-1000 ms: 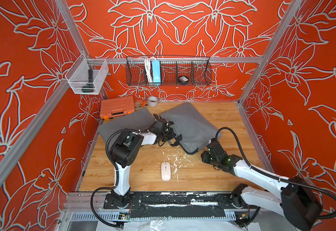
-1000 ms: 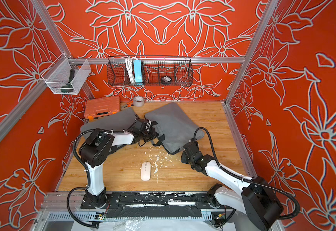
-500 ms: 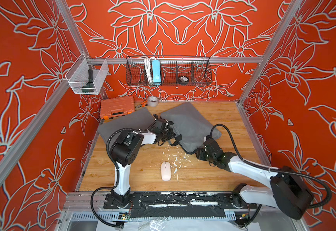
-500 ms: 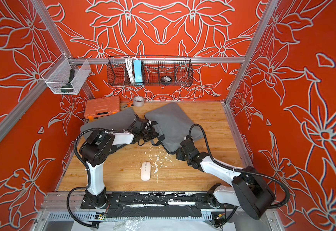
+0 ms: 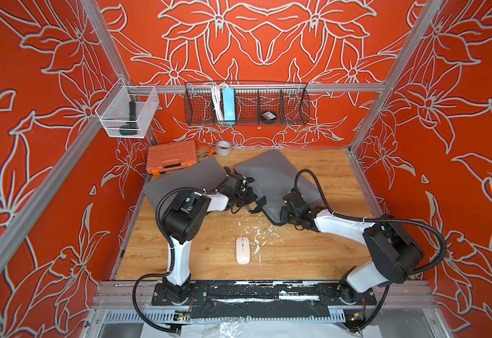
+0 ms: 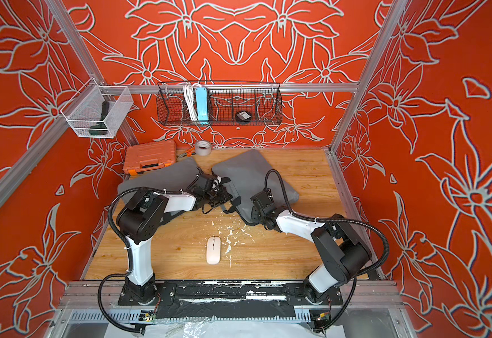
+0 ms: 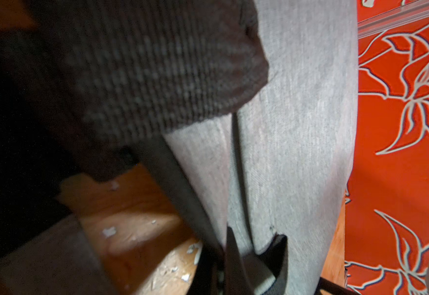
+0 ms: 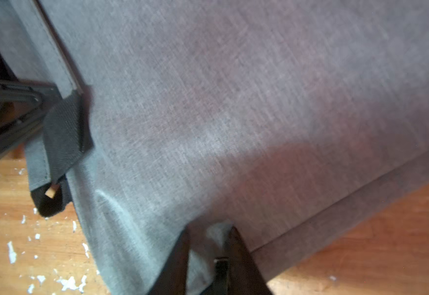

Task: Put the mouse into the laptop bag
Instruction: Unzip the zipper on the zippered laptop bag.

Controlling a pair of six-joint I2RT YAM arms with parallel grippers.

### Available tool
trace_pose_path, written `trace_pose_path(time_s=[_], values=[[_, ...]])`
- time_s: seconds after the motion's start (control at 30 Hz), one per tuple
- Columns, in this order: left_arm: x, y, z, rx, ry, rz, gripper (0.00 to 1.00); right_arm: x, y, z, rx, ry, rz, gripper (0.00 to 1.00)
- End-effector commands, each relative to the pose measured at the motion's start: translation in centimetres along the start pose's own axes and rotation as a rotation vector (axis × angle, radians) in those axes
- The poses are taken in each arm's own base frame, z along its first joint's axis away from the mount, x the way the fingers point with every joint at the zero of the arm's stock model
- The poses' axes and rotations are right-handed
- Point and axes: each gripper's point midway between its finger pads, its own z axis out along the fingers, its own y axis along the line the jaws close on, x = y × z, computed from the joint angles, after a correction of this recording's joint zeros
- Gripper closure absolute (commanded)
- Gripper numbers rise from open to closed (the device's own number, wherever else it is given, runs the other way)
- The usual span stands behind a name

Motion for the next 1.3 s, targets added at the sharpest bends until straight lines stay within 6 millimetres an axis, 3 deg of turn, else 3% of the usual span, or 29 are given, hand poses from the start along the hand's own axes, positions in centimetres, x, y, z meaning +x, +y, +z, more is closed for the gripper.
trace_pose_path(time_s=[0.0,0.27,0.4,0.5,0.8,0.9,1.13,1.27], values=[[0.0,-0.7,-0.5,0.016,-0.005,0.002,1.00,1.0,0.7,-0.8,-0.001,0.011,-0.020,0.81],[-0.1,-0.8,-0.8,0.017,-0.011,0.001,1.00,2.4,0.4,-3.2,0.022,-0.030,-0.044,0.89],[-0.2,-0.8,-0.9,0.018,-0.011,-0.002,1.00,2.9,-0.2,-4.0,0.021,-0.038,-0.053,0.88],[-0.1,-0.6,-0.9,0.019,-0.009,-0.008,1.00,3.3,0.5,-4.3,-0.026,-0.038,-0.080,0.89],[-0.2,-0.3,-0.9,0.018,-0.009,-0.016,1.00,5.1,4.6,-5.0,-0.153,-0.025,-0.252,0.58],[-0.2,-0.4,-1.0,0.022,-0.007,-0.019,1.00,5.5,4.9,-5.2,-0.175,-0.021,-0.264,0.57],[-0.1,-0.4,-1.1,0.026,-0.008,-0.024,1.00,4.5,-0.7,-6.3,0.062,-0.094,-0.165,0.52],[-0.1,-0.5,-1.2,0.037,-0.007,-0.030,1.00,4.9,-2.5,-6.1,0.114,-0.114,-0.131,0.47]])
